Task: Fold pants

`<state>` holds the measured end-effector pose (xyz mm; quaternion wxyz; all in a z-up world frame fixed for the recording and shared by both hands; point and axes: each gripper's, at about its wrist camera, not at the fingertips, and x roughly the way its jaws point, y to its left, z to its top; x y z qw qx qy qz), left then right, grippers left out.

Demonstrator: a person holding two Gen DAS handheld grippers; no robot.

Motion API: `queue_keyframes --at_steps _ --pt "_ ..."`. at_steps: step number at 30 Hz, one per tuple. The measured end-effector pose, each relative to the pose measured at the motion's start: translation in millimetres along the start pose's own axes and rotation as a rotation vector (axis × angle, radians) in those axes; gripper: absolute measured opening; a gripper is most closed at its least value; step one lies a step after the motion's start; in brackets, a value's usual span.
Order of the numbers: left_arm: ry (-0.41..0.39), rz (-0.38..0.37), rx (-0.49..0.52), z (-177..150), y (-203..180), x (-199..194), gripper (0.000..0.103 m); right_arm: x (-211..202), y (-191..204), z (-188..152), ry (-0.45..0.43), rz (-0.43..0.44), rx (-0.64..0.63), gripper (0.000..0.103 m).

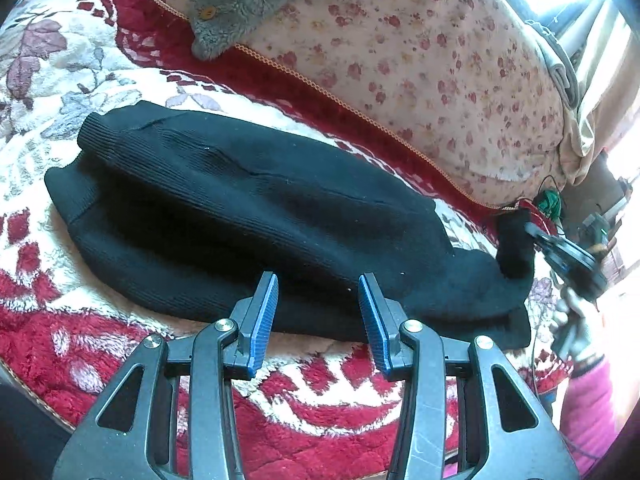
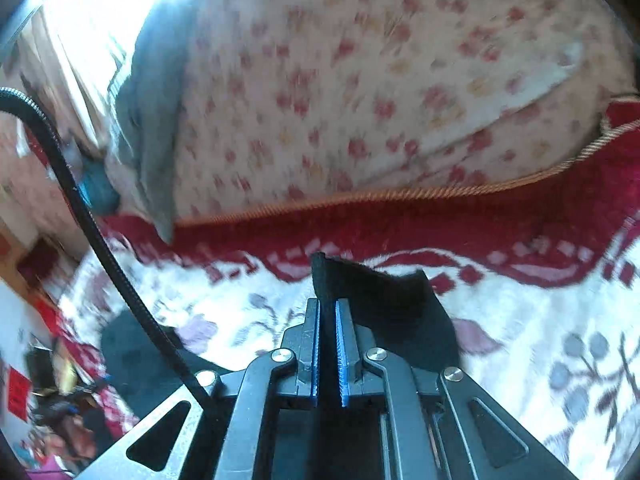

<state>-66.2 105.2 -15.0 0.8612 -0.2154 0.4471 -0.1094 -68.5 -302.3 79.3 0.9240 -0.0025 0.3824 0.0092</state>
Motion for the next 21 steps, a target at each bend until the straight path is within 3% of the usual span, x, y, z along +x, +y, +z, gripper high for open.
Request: queue_keyframes --at_steps 6,11,13,18,21 --pt "-0.006 0.008 -0.026 0.6 5.1 -1.8 0.041 -80.4 -16.0 -26.5 -0.146 0.038 0.08 0.006" --pt "-0.014 0.008 -0.061 1.2 14.5 -6.9 0.041 -136.3 -41.8 -74.9 -0.232 0.063 0.207 0.006" --pt "-0.019 0.005 -0.075 2.4 18.1 -8.1 0.041 -139.9 -54.4 -90.5 -0.227 0.048 0.256 0.006" --pt "-0.015 -0.013 -0.117 1.9 22.1 -9.4 0.042 -112.4 -89.1 -127.1 -0.118 0.007 0.376 0.006" --pt "-0.043 -0.018 -0.118 1.7 22.2 -15.9 0.059 -108.1 -95.1 -135.7 -0.147 0.097 0.482 0.012"
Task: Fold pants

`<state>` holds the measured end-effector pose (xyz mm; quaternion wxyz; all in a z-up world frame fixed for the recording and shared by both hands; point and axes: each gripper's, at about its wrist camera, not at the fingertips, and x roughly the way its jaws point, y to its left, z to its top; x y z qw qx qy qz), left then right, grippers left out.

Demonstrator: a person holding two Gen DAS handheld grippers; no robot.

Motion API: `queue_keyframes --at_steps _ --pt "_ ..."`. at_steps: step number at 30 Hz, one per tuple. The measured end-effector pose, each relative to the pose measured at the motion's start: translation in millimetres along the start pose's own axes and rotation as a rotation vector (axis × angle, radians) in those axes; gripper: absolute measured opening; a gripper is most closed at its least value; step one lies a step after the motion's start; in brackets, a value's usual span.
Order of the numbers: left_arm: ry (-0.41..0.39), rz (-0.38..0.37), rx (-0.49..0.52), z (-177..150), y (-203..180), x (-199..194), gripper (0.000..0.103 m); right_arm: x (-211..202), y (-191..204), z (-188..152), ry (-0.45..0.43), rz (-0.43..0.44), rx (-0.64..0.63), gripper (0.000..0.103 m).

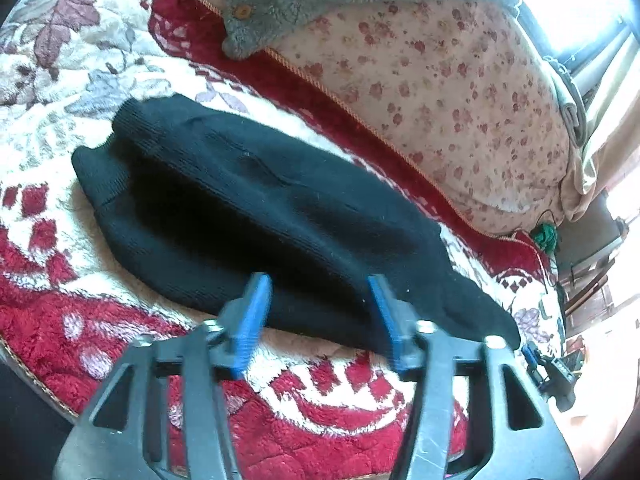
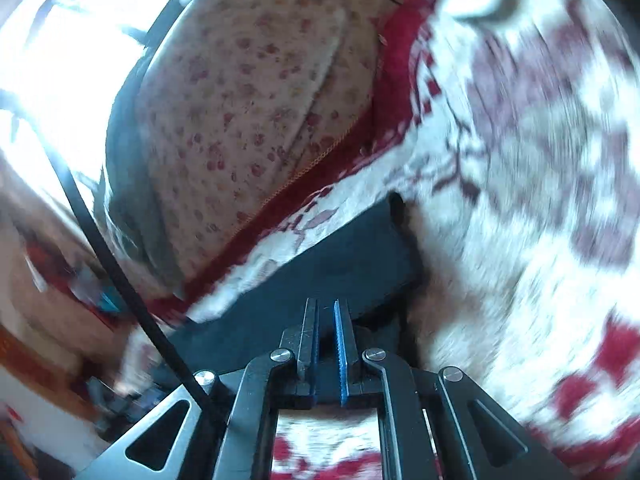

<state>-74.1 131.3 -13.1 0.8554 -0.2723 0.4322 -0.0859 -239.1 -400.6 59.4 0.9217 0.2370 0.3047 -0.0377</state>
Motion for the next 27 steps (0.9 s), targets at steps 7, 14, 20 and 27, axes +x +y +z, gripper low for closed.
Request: queue_keyframes --at_steps 7,14,20,27 --pt "-0.011 0.006 -0.066 0.8 9.8 0.8 0.065 27.9 6.7 -12.1 0.099 -0.001 0.074 0.03" --pt "-0.011 0.004 -0.106 5.3 10.6 9.7 0.065 41.4 -1.2 -17.2 0.095 -0.025 0.132 0.032" --pt "-0.008 0.003 -0.146 13.4 9.0 27.0 0.065 52.3 4.1 -8.2 0.064 -0.011 0.145 0.046" --pt "-0.039 -0.029 -0.233 26.5 12.1 38.2 0.065 57.5 -5.4 -8.4 0.004 0.025 0.172 0.035"
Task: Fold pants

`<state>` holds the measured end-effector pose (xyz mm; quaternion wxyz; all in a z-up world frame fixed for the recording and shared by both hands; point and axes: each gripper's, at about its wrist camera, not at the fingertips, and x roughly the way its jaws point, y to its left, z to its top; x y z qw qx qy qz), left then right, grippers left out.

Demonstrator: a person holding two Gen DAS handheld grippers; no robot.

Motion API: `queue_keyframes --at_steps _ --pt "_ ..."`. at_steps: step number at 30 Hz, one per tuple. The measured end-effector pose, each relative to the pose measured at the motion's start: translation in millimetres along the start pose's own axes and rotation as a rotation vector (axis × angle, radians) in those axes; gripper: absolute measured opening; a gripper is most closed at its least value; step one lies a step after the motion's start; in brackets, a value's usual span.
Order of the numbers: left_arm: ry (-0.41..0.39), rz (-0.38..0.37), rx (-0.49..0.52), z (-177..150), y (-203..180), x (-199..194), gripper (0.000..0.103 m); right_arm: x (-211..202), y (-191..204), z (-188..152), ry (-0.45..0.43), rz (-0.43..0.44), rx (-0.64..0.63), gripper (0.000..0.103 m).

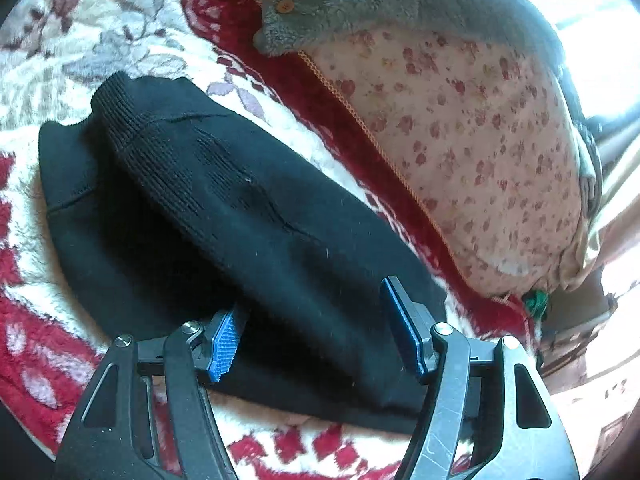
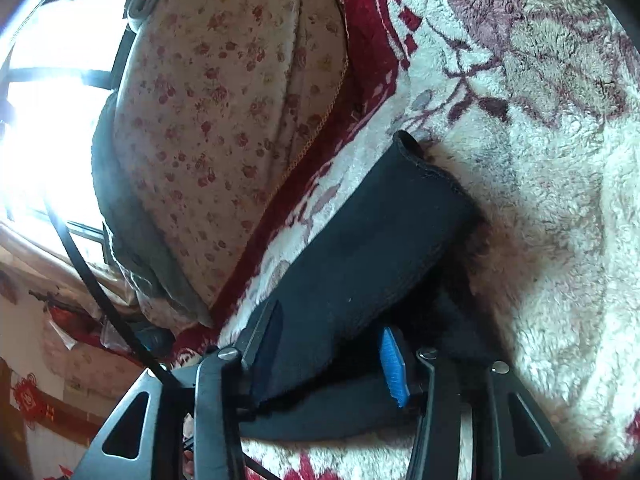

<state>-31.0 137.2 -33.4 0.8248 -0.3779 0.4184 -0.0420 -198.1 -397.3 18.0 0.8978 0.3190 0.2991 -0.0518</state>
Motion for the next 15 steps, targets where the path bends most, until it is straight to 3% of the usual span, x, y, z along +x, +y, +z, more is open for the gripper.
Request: queue_keyframes --at_steps 1,3,4,5,7,15 --pt "0.005 -0.001 -0.009 0.9 0.7 0.7 0.061 0.9 -2.1 1.2 -0.006 0.003 0.006 0.028" --pt "0.009 0.031 0.002 2.2 -0.1 0.5 0.039 -1.3 -8.5 1.2 -0.034 0.042 0.041 0.018" --pt "0.006 0.068 0.028 2.7 -2.0 -0.9 0.023 -1.7 -11.3 1.1 -0.043 0.076 0.058 0.013" --pt "0.001 0.08 0.044 3.4 -3.4 -2.4 0.017 -0.7 -12.7 0.7 -0.044 0.107 0.065 0.012" --pt "-0.007 0.068 0.066 7.2 -5.5 -8.3 0.012 -1.3 -9.1 -0.2 -0.044 0.116 0.045 0.007" --pt "-0.071 0.005 0.188 28.9 -39.0 -43.8 0.008 -17.0 32.4 6.8 -0.046 0.208 -0.075 0.006"
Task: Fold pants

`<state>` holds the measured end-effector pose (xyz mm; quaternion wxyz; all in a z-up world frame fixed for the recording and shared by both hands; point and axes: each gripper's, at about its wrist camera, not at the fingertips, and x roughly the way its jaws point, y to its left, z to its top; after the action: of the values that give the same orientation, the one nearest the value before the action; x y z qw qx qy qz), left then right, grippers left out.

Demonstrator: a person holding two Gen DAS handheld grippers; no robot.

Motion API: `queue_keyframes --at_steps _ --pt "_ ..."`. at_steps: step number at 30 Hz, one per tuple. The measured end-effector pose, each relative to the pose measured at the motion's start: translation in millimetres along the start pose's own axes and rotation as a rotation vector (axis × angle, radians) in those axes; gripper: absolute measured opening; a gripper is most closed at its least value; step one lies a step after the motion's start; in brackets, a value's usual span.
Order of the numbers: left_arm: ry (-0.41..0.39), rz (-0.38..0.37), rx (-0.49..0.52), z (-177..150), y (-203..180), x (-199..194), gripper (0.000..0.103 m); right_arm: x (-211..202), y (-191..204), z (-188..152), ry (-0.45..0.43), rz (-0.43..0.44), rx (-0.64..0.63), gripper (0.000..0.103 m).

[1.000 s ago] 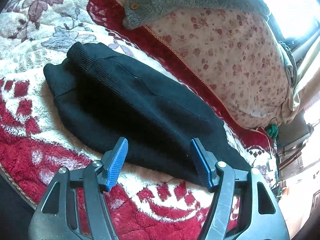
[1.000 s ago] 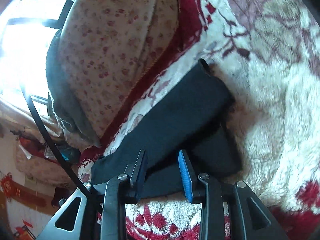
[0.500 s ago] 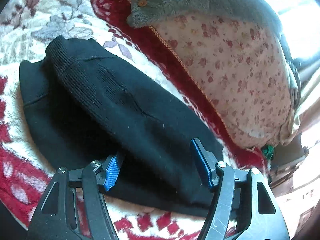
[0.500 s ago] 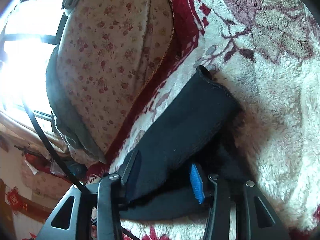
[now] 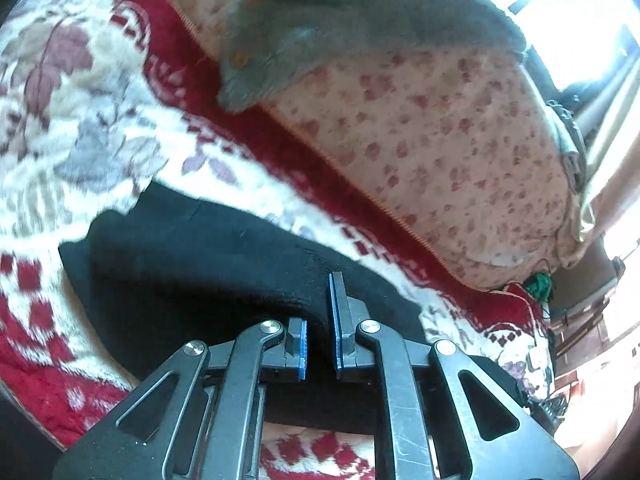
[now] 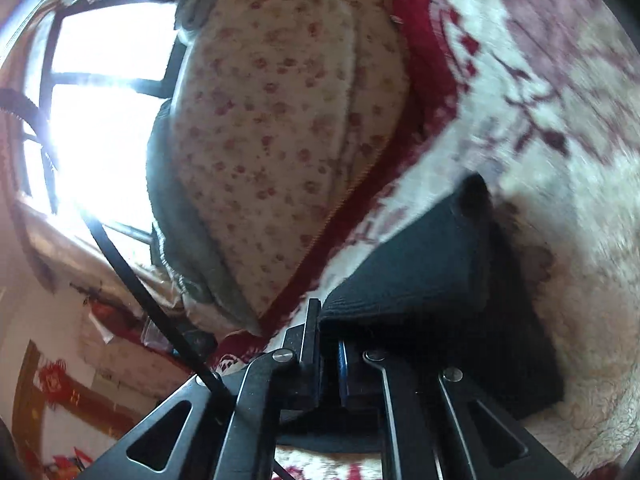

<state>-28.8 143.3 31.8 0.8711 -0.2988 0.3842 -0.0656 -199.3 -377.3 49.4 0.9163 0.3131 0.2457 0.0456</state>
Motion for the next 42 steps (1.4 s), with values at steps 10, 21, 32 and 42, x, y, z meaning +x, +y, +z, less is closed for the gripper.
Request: queue_keyframes --at_steps 10,21,32,42 --pt "0.037 0.144 0.052 -35.9 31.1 8.3 0.008 -13.9 7.0 -26.1 0.078 -0.15 -0.086 0.006" --pt "0.018 0.233 0.064 -34.1 42.2 19.3 0.02 -12.8 -20.2 -26.9 0.114 -0.354 -0.067 0.018" --pt "-0.094 0.384 0.092 -24.4 61.5 -27.6 0.023 -35.2 20.3 -13.7 0.055 -0.643 -0.279 0.021" --pt "-0.06 0.308 0.005 -29.6 67.7 -38.1 0.035 42.6 77.4 -36.6 0.216 -0.3 -0.371 0.03"
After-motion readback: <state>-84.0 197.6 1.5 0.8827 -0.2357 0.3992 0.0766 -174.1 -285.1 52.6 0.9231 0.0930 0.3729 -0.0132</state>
